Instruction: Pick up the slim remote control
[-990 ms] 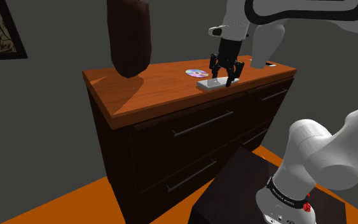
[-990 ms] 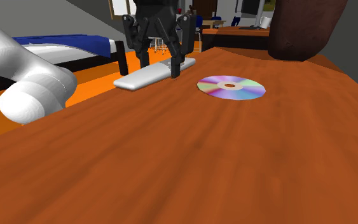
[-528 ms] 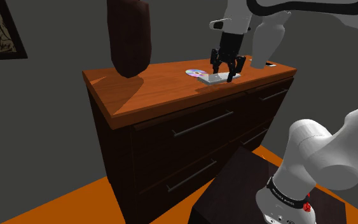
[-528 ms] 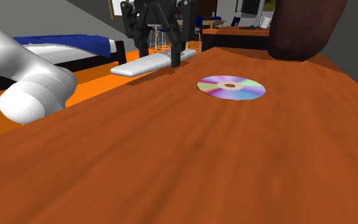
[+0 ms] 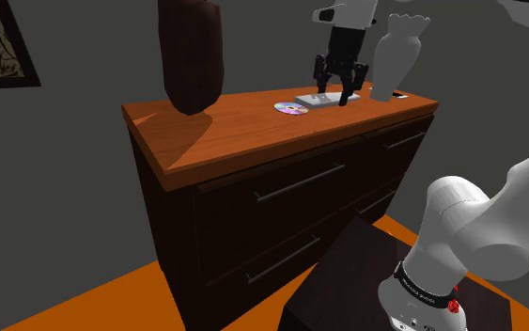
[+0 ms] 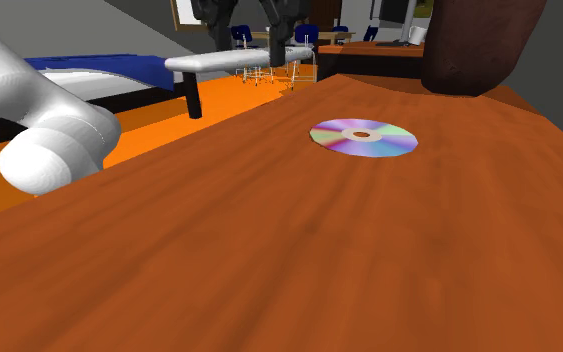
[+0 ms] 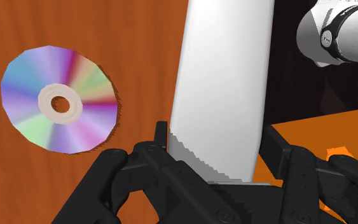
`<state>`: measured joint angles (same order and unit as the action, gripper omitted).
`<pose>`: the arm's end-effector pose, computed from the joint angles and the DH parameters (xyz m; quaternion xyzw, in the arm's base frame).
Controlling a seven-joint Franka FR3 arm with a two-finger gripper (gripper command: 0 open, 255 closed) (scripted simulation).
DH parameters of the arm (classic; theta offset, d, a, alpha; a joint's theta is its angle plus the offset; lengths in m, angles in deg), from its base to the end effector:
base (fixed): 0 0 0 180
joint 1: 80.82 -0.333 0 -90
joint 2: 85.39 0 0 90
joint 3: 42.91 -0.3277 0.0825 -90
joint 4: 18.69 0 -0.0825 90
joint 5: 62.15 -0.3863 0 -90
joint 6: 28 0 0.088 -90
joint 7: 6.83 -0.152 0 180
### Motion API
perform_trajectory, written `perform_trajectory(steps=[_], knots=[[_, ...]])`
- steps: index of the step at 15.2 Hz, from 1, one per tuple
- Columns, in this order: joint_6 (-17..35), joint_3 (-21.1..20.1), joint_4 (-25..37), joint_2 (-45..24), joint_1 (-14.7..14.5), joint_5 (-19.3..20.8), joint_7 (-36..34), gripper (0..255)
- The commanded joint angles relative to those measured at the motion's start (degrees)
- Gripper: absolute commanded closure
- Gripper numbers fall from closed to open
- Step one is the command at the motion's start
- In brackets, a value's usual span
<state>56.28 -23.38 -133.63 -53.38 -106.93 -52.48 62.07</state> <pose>0.3765 -0.0175 0.6174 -0.7808 -0.6248 -0.0007 0.0055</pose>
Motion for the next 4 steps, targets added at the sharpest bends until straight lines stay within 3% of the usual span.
perform_trajectory(steps=[1, 4], knots=[[-1.6, -0.1, 2.0, -0.4, -0.1, -0.2, 0.1, 255], [-2.4, -0.2, 3.2, -0.8, -0.2, -0.3, 0.2, 255]])
